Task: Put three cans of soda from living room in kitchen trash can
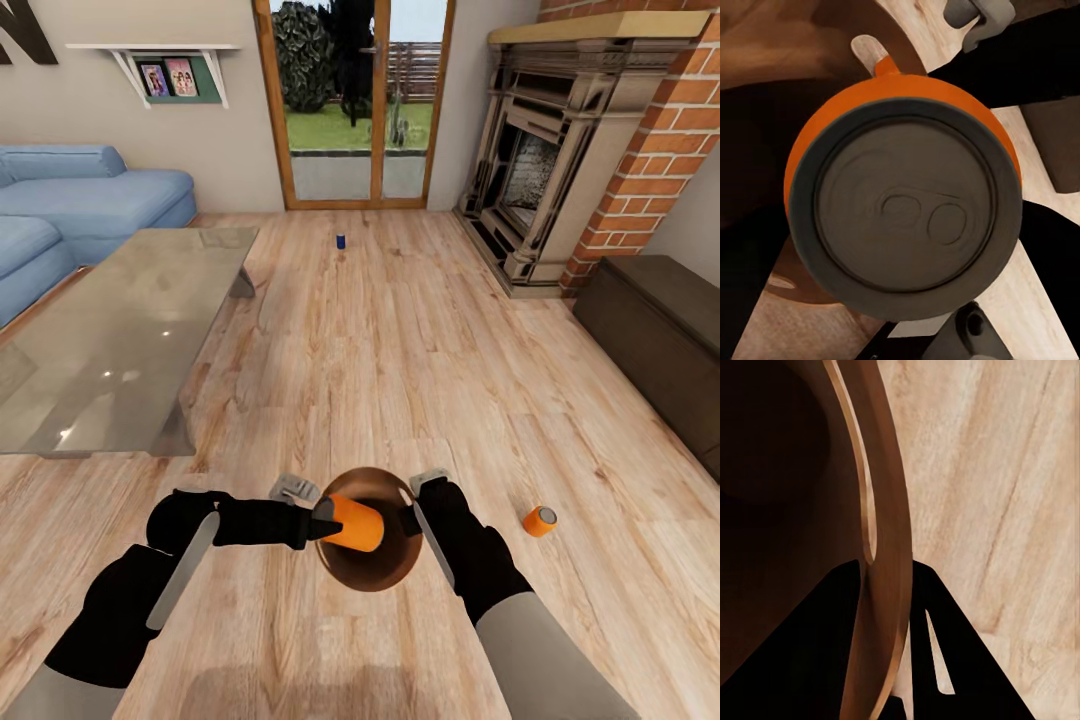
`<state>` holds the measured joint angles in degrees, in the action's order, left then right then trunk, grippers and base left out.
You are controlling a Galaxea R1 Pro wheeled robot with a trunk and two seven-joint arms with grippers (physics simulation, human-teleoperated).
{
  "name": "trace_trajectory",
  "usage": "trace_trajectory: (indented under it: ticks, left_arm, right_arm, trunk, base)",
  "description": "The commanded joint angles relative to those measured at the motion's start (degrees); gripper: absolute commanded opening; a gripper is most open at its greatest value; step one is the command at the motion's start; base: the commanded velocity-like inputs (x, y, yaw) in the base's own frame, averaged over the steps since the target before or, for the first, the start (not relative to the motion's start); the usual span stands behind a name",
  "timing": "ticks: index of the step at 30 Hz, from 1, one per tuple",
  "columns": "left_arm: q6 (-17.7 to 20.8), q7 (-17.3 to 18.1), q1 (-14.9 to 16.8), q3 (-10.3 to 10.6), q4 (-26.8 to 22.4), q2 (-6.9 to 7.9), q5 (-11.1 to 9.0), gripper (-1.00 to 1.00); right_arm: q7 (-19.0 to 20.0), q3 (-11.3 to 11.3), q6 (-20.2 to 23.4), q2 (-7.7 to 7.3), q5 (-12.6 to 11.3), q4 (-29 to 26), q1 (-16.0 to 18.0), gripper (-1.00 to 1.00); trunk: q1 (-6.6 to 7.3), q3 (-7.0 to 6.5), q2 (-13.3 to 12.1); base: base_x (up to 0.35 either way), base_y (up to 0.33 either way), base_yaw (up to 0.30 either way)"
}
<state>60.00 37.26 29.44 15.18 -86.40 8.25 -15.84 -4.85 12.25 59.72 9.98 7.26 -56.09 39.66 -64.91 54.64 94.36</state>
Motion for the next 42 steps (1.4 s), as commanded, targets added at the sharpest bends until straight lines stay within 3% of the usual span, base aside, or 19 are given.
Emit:
trace_trajectory:
  ticks: [1,6,9,13,18,22,23,26,29,37,42]
  left_arm:
    - [0.0,-0.3,0.0,0.0,0.0,-0.13,0.0,-1.00]
    - [0.0,-0.6,0.1,0.1,0.0,-0.26,0.2,-1.00]
    - [0.0,-0.9,0.1,1.9,1.4,-1.86,4.1,-1.00]
    - [0.0,-1.1,0.1,2.8,4.6,-4.63,8.5,-1.00]
    - [0.0,-1.5,0.1,3.1,7.1,-6.52,10.9,-1.00]
    - [0.0,-1.9,0.1,3.3,8.8,-8.82,17.1,-1.00]
    - [0.0,-2.0,0.1,3.2,9.2,-9.96,21.1,-1.00]
    - [0.0,-2.0,0.1,3.2,9.4,-10.93,24.1,-1.00]
    - [0.0,-2.3,0.1,3.2,9.5,-11.28,25.1,-1.00]
    - [0.0,-7.5,0.1,3.2,9.5,-11.77,25.5,-1.00]
    - [0.0,-8.5,0.1,3.2,9.6,-12.00,25.6,-1.00]
  right_arm:
    - [0.3,0.1,-0.1,0.01,-0.9,0.0,0.0,-1.00]
    - [0.3,1.0,0.0,0.01,-0.9,0.0,0.1,-1.00]
    - [0.3,2.2,0.3,0.01,-1.0,0.0,0.1,-1.00]
    - [0.4,2.5,0.3,0.01,-1.0,0.0,0.1,-1.00]
    - [0.4,2.7,0.3,0.01,-1.0,0.0,0.1,-1.00]
    - [0.4,3.3,0.3,0.01,-1.0,0.0,0.1,-1.00]
    - [0.4,3.4,0.3,0.01,-1.0,0.0,0.1,-1.00]
    - [0.4,3.5,0.3,0.01,-1.0,0.0,0.1,-1.00]
    - [0.4,3.5,0.3,0.01,-1.0,0.0,0.1,-1.00]
    - [0.4,3.7,0.3,0.01,-1.0,0.0,0.1,-1.00]
    - [0.4,3.9,0.3,0.01,-1.0,0.0,0.1,-1.00]
  trunk:
    - [0.00,0.00,0.0]
    - [0.00,0.00,0.0]
    - [0.00,0.00,0.0]
    - [0.00,0.00,0.0]
    - [0.00,0.00,0.0]
    - [0.00,0.00,0.0]
    - [0.00,0.00,0.0]
    - [0.00,0.00,0.0]
    - [0.00,0.00,0.0]
    - [0.00,0.00,0.0]
    - [0.00,0.00,0.0]
  base:
    - [0.000,0.000,0.000]
    - [0.000,0.000,0.000]
    - [0.000,0.000,0.000]
    - [0.000,0.000,0.000]
    - [0.000,0.000,0.000]
    - [0.000,0.000,0.000]
    - [0.000,0.000,0.000]
    - [0.000,0.000,0.000]
    - [0.000,0.000,0.000]
    - [0.000,0.000,0.000]
    - [0.000,0.000,0.000]
